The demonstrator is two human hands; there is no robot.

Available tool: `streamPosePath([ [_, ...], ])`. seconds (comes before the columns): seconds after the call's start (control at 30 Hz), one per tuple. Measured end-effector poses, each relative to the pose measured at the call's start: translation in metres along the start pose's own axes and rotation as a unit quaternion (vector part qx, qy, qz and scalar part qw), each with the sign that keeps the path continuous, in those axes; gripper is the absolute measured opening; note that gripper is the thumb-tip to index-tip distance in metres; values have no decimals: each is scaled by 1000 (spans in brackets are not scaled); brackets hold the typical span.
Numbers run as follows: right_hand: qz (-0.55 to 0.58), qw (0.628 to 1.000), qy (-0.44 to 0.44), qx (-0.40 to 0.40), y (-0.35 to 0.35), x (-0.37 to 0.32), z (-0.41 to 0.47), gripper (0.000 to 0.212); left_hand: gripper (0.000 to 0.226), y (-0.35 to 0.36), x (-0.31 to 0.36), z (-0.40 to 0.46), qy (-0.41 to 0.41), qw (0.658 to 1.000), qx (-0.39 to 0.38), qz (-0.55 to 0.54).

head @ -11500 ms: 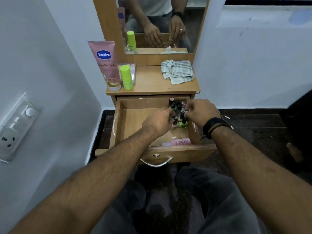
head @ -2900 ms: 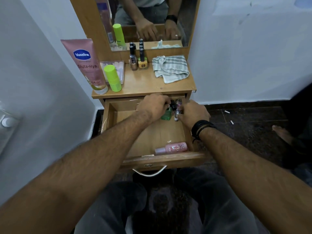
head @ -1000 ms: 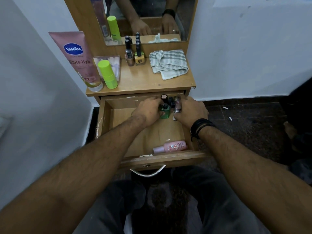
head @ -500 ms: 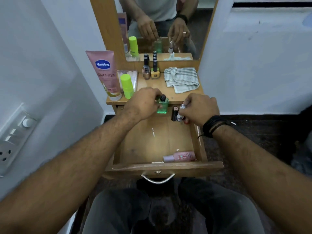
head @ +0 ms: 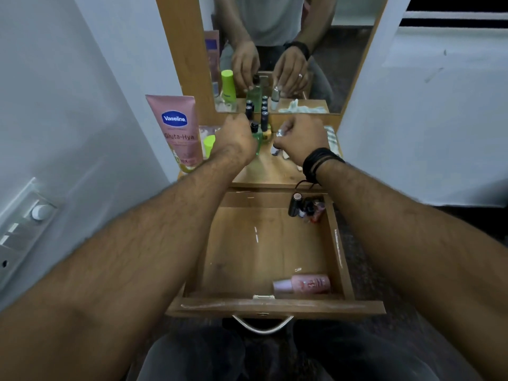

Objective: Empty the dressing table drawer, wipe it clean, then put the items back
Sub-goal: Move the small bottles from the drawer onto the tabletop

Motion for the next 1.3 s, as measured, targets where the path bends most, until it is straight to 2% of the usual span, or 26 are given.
streamPosePath([
  [0.17, 1, 999, -29, 29, 6, -8, 14, 14, 48, 12, 4, 5, -30, 999, -22, 24],
  [0.57, -14, 999, -31, 20, 22, -13, 18, 11, 57, 19, 6, 12, -51, 998, -30, 26],
  [1.3, -42, 997, -61, 36, 25, -22, 9, 12, 55, 16, 1, 3, -37, 999, -25, 4],
])
Point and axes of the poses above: each hand's wrist, its own z-axis towards the middle knuckle, its own y-axis out of the palm, x = y × z, the point moved 5 cm from there along z, towards the middle knuckle, and after that the axes turned 3 degrees about x, right-handed, at the moved point
